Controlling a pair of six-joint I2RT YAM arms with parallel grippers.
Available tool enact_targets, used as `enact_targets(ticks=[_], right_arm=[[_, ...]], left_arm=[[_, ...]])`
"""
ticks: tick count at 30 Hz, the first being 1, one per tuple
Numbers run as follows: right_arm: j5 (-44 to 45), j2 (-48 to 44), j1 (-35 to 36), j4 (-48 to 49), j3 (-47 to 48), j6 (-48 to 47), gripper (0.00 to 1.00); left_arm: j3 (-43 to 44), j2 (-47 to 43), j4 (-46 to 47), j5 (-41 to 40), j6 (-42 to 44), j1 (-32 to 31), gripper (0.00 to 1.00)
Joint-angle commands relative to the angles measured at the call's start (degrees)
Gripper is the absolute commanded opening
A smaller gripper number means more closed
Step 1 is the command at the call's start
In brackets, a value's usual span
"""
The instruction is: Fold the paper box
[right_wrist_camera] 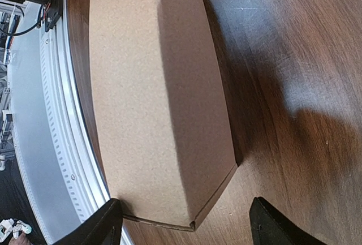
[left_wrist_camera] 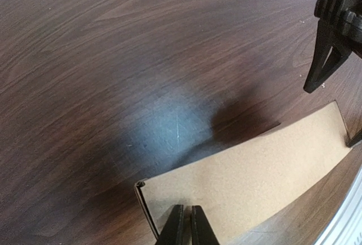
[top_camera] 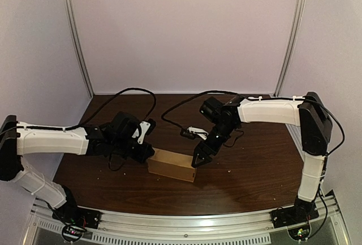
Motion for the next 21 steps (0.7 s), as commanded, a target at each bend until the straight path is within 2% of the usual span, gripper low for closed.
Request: enact_targets(ticks=[1, 7, 10, 13, 17, 21], right_arm=[[15.9, 7.0, 0.8, -3.8, -3.3, -0.8, 0.78], [15.7, 5.1, 0.2, -3.2, -2.7, 0.2, 0.78], [13.6, 0.9, -1.2, -4.1, 0.0, -0.9, 0.78], [10.8, -4.3, -3.2, -4.7, 3.2, -1.8, 0.82], [7.1, -8.8, -5.8, -8.5, 7.8, -5.2, 0.85], [5.3, -14.2, -7.2, -9.8, 7.5, -9.9, 0.86]], left_arm=[[-5.5, 8.0, -13.9, 0.9, -2.5, -0.2, 0.08], [-2.0, 8.1, -14.9, -2.0, -0.7, -0.2, 0.09], [3.6, 6.3, -15.1, -6.6, 3.2, -0.3, 0.15], [15.3, 5.9, -15.5, -11.3, 9.2, -0.3, 0.21], [33.2, 8.1, -18.2, -16.2, 16.4, -0.3, 0.23], [42.1, 8.5, -19.5, -16.6, 20.0, -0.3, 0.28]])
